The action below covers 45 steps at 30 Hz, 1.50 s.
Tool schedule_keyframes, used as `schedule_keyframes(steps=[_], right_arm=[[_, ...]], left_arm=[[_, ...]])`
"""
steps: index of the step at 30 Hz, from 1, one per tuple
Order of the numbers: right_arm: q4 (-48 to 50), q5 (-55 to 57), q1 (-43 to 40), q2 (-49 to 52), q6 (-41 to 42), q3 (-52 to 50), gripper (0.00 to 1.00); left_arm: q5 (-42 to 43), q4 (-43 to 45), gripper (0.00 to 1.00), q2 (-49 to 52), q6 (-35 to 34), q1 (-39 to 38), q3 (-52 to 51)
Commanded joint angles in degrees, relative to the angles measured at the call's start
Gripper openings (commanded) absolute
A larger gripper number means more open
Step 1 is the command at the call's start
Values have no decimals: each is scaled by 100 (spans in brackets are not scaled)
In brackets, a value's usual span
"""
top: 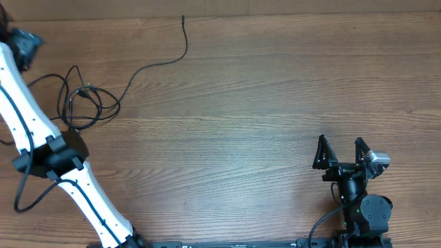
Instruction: Untangle cables
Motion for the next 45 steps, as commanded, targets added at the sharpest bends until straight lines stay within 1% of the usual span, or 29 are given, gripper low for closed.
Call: schedule_keyframes(steps=[1,10,16,20,22,27,33,38,45], right_arm=[[13,37,26,-46,22,-59,100],[13,37,26,-46,22,-59,100],[13,37,26,-46,22,-59,100],[13,39,26,-46,22,-59,100],[13,39,26,-46,22,-59,100],[13,39,26,-46,22,-59,100],[13,37,26,-46,22,-59,100],[13,37,26,-46,22,-59,100],[13,37,26,-46,22,-59,100]], left_arm=[[-13,109,100,-350,66,192,433],[-15,63,100,-1287,66,352,431],[-13,63,100,-1993,68,249,420],[-13,66,100,-2614,66,160,136],[-15,66,100,-3012,68,105,-216],[-13,63,100,-4179,68,-208,-1661],[-13,63,100,-5379,68,-1049,-3637],[-13,63,100,-5984,66,-1648,-5025],[-13,68,100,-6590,68,-2044,-6929]])
